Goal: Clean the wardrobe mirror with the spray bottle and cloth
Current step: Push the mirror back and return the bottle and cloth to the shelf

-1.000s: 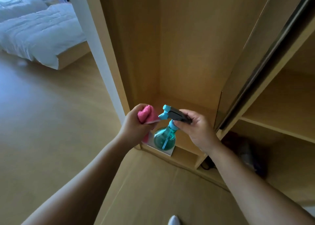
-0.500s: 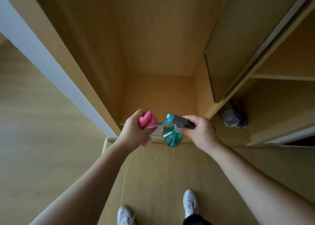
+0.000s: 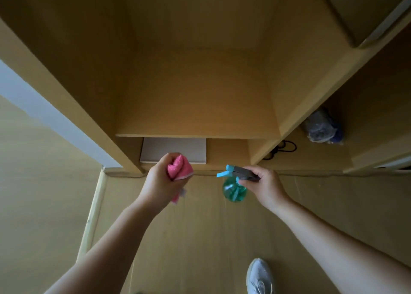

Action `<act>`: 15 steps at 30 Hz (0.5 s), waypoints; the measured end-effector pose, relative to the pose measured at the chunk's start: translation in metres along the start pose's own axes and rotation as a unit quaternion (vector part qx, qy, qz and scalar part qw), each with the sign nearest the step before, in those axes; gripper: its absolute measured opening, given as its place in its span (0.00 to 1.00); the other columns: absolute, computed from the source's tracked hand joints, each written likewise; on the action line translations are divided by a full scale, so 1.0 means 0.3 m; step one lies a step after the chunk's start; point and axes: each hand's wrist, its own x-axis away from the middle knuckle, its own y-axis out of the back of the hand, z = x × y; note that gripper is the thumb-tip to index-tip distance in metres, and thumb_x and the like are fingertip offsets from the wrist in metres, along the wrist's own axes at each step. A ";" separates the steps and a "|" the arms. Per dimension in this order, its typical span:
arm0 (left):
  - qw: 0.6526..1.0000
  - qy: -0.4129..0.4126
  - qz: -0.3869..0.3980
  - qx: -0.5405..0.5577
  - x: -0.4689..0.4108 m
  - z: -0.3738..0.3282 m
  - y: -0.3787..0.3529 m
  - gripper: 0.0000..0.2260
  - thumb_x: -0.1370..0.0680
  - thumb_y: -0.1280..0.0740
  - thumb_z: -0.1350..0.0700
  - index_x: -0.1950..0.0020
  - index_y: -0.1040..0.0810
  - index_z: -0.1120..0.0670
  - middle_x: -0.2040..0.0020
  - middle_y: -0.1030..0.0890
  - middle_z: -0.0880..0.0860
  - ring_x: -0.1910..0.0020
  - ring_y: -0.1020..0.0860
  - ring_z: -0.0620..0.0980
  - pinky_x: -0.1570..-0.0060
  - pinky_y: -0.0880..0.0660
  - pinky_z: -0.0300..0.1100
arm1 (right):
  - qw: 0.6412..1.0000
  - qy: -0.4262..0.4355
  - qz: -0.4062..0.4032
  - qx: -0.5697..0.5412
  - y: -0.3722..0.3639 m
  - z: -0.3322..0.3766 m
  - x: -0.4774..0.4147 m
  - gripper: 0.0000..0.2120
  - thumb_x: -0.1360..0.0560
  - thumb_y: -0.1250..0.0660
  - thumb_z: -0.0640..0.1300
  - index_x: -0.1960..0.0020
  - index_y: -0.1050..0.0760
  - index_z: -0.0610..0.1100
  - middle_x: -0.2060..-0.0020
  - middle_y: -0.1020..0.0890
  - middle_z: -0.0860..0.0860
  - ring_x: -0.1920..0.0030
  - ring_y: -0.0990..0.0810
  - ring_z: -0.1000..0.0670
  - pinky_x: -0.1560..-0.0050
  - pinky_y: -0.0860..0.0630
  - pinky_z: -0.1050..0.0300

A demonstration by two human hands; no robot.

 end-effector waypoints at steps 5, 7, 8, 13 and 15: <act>0.999 -0.031 -0.002 -0.011 -0.188 0.311 -0.128 0.14 0.28 0.26 0.62 0.51 0.24 0.47 0.59 0.20 0.56 0.70 0.19 0.64 0.73 0.23 0.63 | 0.998 0.024 -0.020 0.060 -0.132 -0.321 -0.243 0.04 0.29 0.28 0.38 0.56 0.19 0.45 0.63 0.18 0.48 0.62 0.23 0.51 0.62 0.29 0.59; 0.999 -0.048 -0.004 -0.019 -0.258 0.403 -0.161 0.14 0.28 0.26 0.63 0.51 0.24 0.46 0.59 0.20 0.56 0.71 0.20 0.64 0.74 0.23 0.62 | 0.996 0.028 -0.040 0.071 -0.167 -0.407 -0.345 0.03 0.29 0.29 0.39 0.60 0.22 0.42 0.69 0.23 0.50 0.67 0.28 0.52 0.67 0.35 0.62; 0.998 -0.058 -0.007 -0.023 -0.291 0.439 -0.174 0.14 0.28 0.26 0.63 0.52 0.24 0.46 0.60 0.20 0.56 0.71 0.20 0.65 0.74 0.23 0.62 | 0.996 0.028 -0.055 0.070 -0.182 -0.444 -0.394 0.04 0.29 0.29 0.38 0.61 0.23 0.41 0.70 0.25 0.50 0.68 0.30 0.53 0.69 0.37 0.64; 0.995 -0.091 -0.019 -0.035 -0.412 0.567 -0.215 0.14 0.28 0.26 0.62 0.51 0.24 0.46 0.59 0.19 0.55 0.72 0.19 0.59 0.75 0.22 0.58 | 0.992 0.052 -0.094 0.070 -0.229 -0.561 -0.583 0.04 0.28 0.30 0.36 0.54 0.22 0.36 0.63 0.20 0.42 0.64 0.26 0.51 0.64 0.33 0.63; 0.994 -0.100 -0.015 -0.035 -0.446 0.591 -0.222 0.14 0.29 0.25 0.61 0.50 0.24 0.47 0.58 0.19 0.54 0.72 0.19 0.58 0.73 0.22 0.58 | 0.990 0.062 -0.102 0.079 -0.236 -0.588 -0.638 0.05 0.27 0.30 0.35 0.52 0.22 0.34 0.62 0.21 0.42 0.64 0.26 0.51 0.66 0.33 0.70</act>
